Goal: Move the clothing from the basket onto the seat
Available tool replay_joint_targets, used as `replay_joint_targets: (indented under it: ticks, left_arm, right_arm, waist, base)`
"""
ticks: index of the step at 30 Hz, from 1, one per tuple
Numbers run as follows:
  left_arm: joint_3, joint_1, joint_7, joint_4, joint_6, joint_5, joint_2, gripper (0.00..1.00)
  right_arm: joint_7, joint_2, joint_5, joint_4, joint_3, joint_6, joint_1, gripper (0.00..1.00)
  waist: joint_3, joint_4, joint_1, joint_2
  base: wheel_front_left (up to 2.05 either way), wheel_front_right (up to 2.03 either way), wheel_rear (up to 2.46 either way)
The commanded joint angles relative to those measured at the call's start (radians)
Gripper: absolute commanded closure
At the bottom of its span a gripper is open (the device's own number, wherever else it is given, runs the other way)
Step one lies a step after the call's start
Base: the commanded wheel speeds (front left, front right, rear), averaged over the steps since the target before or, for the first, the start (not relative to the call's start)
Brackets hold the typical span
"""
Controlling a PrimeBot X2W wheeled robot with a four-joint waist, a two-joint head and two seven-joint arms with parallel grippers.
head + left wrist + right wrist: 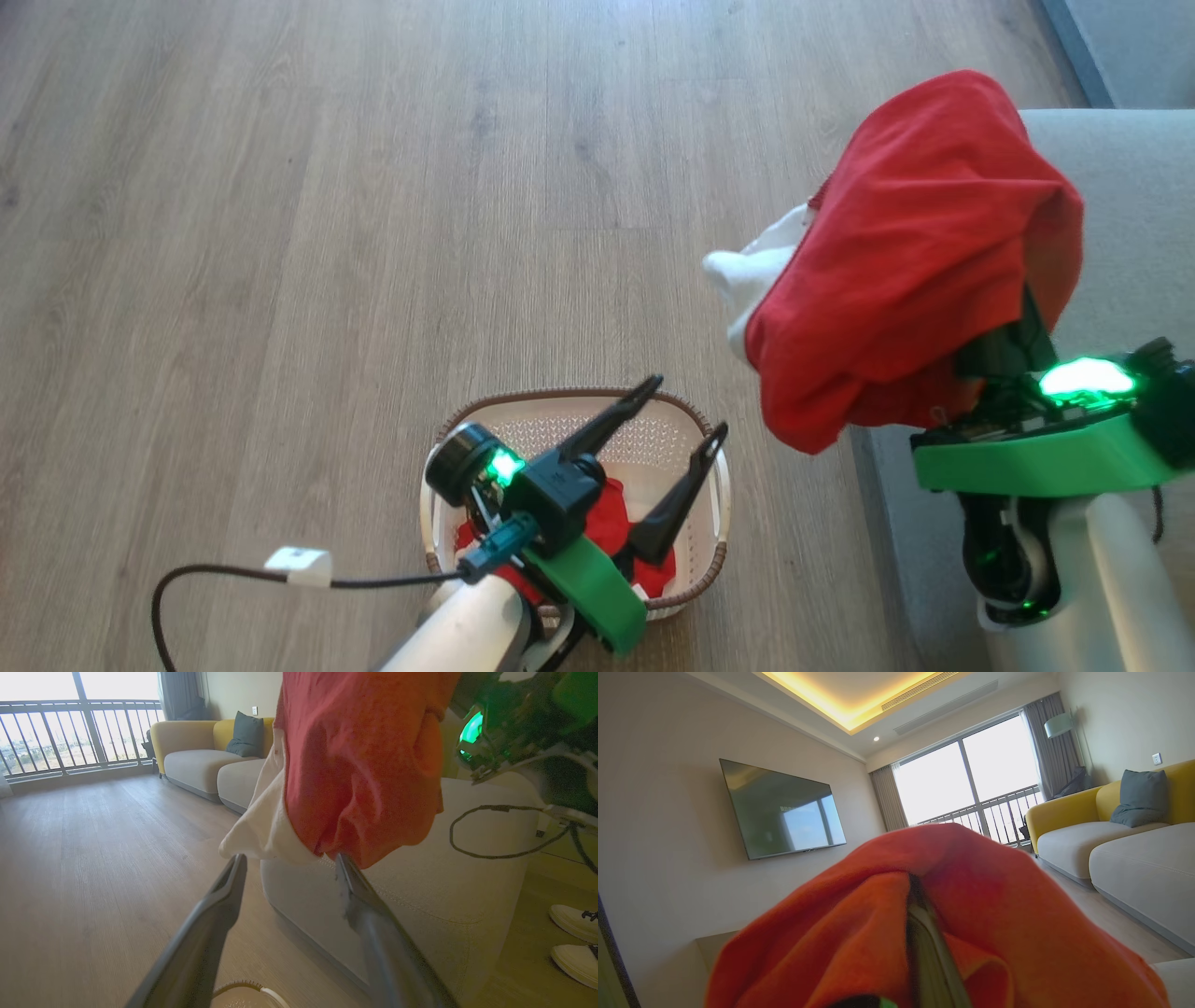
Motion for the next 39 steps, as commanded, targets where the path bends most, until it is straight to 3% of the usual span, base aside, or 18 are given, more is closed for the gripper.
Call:
replay_joint_targets:
  ticks: [1,12,39]
  left_arm:
    - [0.033,-0.024,-0.005,-0.016,-0.008,0.02,0.002,0.0]
    - [0.048,0.024,-0.005,0.061,-0.022,0.068,0.004,0.0]
    - [0.084,0.076,-0.005,0.046,-0.023,0.087,0.013,0.0]
  right_arm:
    - [-0.002,0.01,-0.003,-0.043,0.007,0.0,-0.037,1.0]
    - [-0.002,0.01,-0.026,-0.061,-0.057,0.0,-0.044,1.0]
    - [-0.002,0.01,-0.062,-0.1,-0.072,0.0,-0.031,1.0]
  waist:
    - [-0.001,0.0,0.0,0.0]
    - [-0.001,-0.002,0.0,0.0]
    - [0.017,-0.019,0.0,0.0]
  base:
    - [0.0,0.0,0.0]
    - [0.0,0.0,0.0]
    - [0.0,0.0,0.0]
